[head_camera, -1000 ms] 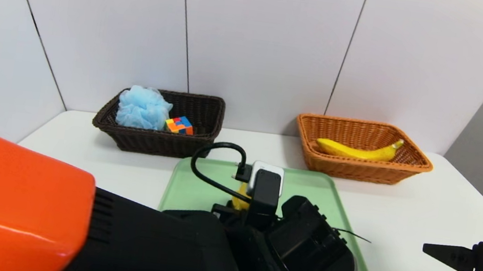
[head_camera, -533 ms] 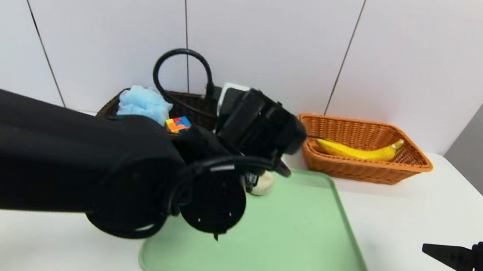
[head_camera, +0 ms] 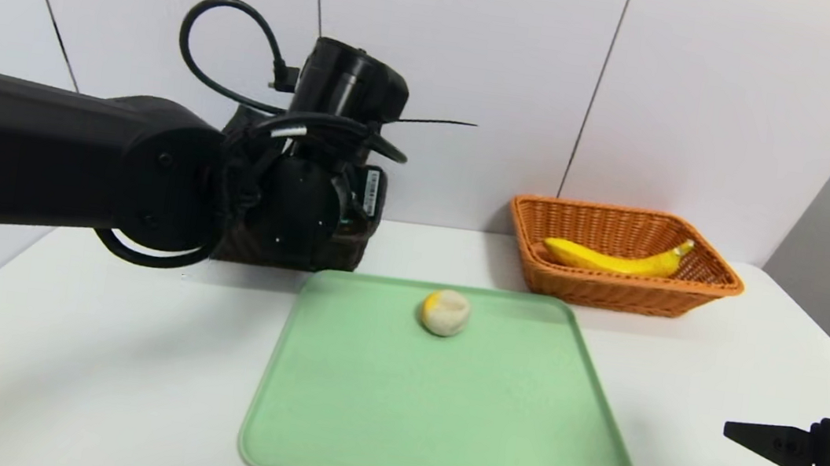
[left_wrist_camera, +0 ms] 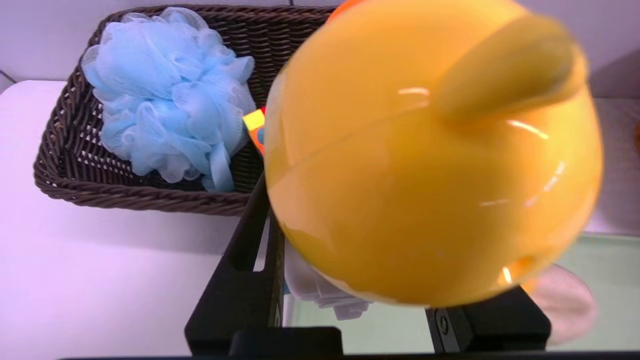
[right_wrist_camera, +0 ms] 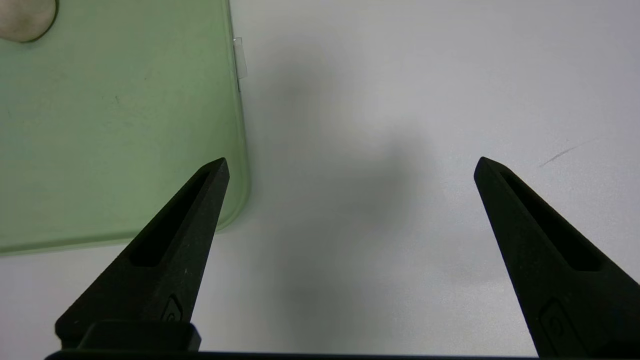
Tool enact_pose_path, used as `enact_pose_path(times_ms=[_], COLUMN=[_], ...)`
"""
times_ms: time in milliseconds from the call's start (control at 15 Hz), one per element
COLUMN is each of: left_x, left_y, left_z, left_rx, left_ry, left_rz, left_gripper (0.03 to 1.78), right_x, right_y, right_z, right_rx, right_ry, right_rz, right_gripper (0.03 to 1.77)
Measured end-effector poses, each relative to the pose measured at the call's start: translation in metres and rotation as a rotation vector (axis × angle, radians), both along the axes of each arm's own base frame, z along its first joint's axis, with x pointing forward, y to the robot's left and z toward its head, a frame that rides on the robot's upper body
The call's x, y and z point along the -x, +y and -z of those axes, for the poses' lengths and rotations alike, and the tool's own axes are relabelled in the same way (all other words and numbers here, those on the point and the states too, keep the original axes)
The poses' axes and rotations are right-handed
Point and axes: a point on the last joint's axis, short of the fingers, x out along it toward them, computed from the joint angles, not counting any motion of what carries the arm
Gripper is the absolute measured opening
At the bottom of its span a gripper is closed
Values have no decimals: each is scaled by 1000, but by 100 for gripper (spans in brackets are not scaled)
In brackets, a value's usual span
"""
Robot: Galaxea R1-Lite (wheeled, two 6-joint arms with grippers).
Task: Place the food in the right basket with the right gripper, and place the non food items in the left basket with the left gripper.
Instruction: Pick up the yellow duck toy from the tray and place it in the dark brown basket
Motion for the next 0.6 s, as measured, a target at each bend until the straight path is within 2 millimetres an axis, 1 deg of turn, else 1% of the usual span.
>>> enact_pose_path(times_ms=[333, 600], left_x=[-35, -67], left_y=[25, 42], left_z=[5, 18], left_rx=[13, 10], left_ry=[20, 37], left_rz=[-67, -136], left_gripper=[75, 75], right_x=[1, -1], right_y=[0, 0], right_z=[2, 3], right_rx=[0, -6], right_ry=[7, -21], right_rz=[2, 2], right_gripper=[169, 169])
